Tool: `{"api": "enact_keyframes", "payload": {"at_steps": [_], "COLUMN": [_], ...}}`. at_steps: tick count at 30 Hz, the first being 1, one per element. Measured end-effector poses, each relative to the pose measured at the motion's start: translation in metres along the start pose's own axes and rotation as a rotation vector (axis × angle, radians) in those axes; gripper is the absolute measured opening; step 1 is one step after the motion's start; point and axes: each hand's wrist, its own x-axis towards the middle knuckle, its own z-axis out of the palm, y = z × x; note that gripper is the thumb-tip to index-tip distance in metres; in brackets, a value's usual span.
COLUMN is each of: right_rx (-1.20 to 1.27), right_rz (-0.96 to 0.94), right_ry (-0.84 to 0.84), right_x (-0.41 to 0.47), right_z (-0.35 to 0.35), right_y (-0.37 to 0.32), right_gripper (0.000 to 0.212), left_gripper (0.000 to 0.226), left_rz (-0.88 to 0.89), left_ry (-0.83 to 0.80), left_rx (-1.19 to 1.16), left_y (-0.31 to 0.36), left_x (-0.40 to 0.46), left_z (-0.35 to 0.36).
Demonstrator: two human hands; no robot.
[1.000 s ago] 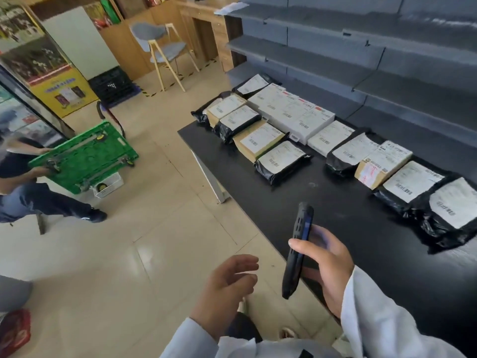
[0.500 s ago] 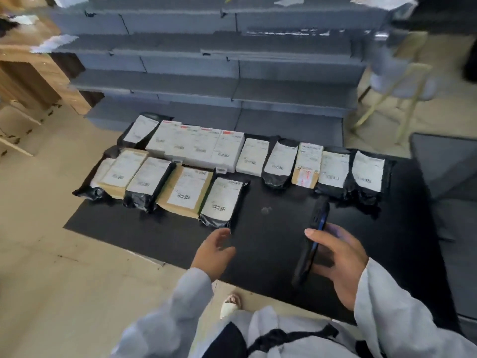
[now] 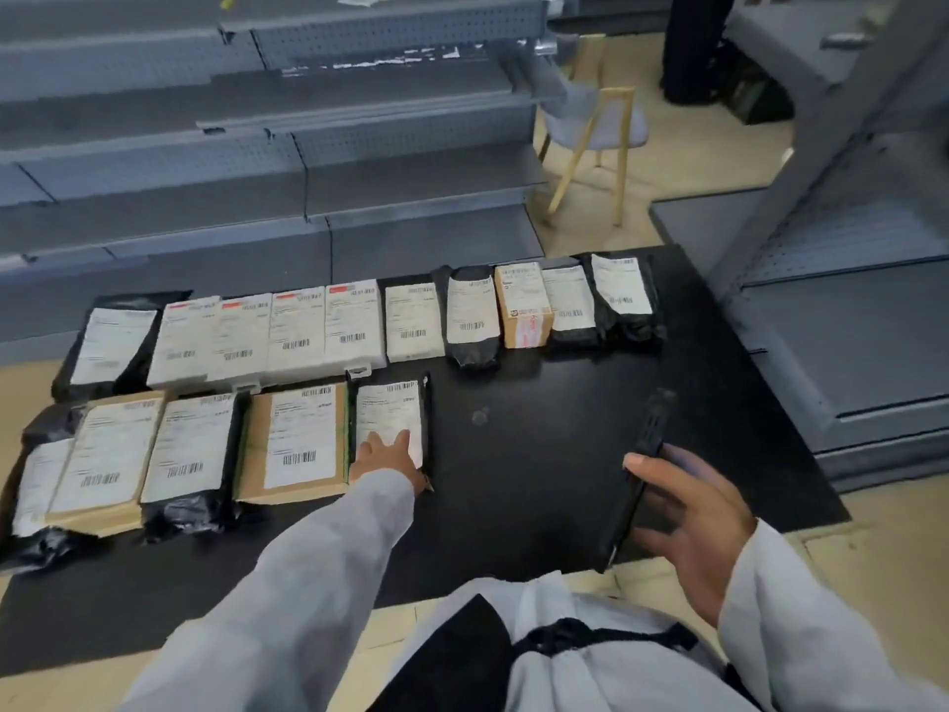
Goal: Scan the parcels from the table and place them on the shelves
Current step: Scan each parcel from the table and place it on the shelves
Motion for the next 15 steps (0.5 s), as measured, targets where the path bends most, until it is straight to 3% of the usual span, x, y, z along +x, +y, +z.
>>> {"api": "enact_keyframes", "payload": {"at_steps": [6,11,15], "right_rx": [0.017,-0.028,-0.057], "right_rz": [0.004,0.015,0.032], "right_ry": [0.111,0.056,0.019], "right_x": [-0.004,0.005,0.015], "right_z": [-0.01,-0.017,-0.026], "right_y": [0.005,-0.003,-0.011], "right_gripper": [0.026,0.028,0.031], "left_gripper": [0.076,0.081,0.081], "left_rz": [0.016,0.038,0.047], "left_ry": [0.056,0.042,0.018], "left_rx": [0.039,0.141,0.087], "left_y": [0.0,0.014,0.035], "left_x": [-0.002,-0.013,-0.027], "left_z": [0.016,0.022,0.033]}}
